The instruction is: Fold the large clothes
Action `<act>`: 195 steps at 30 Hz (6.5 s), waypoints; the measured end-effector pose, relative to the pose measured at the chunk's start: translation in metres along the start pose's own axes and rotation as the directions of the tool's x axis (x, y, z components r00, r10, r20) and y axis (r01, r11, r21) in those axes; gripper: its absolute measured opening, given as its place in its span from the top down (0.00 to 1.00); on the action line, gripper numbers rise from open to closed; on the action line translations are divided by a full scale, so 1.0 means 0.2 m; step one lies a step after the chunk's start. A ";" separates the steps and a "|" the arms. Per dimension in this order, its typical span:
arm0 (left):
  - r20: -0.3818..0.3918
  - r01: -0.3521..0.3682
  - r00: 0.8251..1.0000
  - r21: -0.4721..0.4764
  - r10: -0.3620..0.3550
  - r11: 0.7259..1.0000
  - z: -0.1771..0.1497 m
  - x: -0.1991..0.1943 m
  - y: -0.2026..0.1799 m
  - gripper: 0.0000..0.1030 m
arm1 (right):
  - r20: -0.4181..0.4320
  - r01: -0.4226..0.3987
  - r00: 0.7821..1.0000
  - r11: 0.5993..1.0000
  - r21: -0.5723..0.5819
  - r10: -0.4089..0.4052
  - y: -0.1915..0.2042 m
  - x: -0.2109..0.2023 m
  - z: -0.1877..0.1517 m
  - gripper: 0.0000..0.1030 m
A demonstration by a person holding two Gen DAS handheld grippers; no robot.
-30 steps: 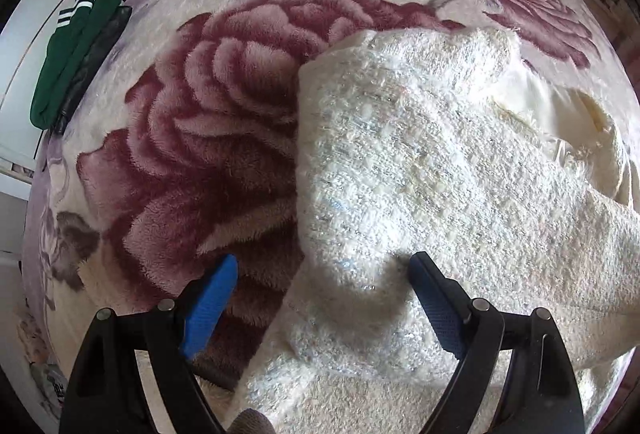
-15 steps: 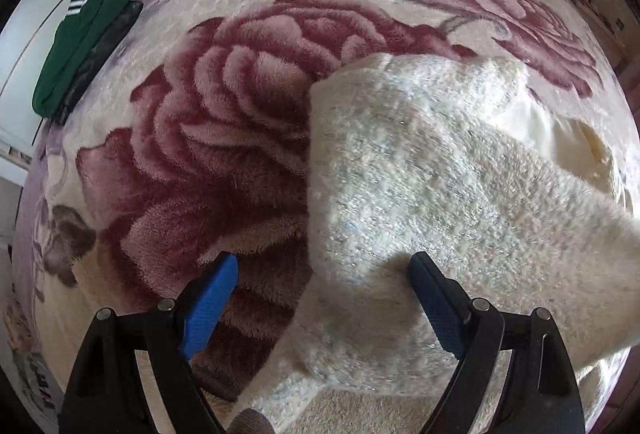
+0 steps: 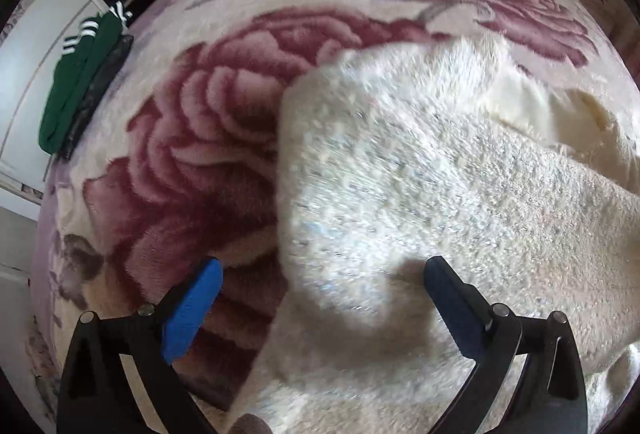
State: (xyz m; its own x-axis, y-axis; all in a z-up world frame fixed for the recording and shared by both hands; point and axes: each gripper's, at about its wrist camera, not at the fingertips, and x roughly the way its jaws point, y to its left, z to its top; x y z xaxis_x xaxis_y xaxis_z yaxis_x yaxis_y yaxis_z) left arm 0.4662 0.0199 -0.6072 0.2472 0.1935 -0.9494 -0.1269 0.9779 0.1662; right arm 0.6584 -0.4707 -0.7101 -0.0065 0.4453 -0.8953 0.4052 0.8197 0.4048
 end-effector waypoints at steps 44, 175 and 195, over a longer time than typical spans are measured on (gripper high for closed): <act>-0.154 0.058 0.988 0.188 -0.029 0.980 -1.09 -0.52 -0.40 0.00 | 0.054 0.171 0.983 0.978 0.122 -0.178 -0.54 -0.59 -1.61 0.40; -0.119 -0.060 0.992 -0.220 0.034 0.974 -1.12 -0.62 0.40 0.00 | 0.025 0.131 0.991 0.978 -0.165 -0.128 0.81 0.07 -1.97 0.46; -0.322 0.418 0.877 0.145 -0.357 0.897 -1.22 -0.88 -1.45 0.00 | -0.007 -0.012 1.000 0.998 0.064 0.013 -0.72 -0.71 -1.73 0.46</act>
State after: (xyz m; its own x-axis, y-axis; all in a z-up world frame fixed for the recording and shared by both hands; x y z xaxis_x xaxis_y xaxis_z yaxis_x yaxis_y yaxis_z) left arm 0.2240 -0.3163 -0.5532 -0.0475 -0.2051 -0.9776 0.1287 0.9693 -0.2096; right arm 0.2843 -0.5261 -0.5773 -0.0077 0.4581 -0.8889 0.4630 0.7895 0.4028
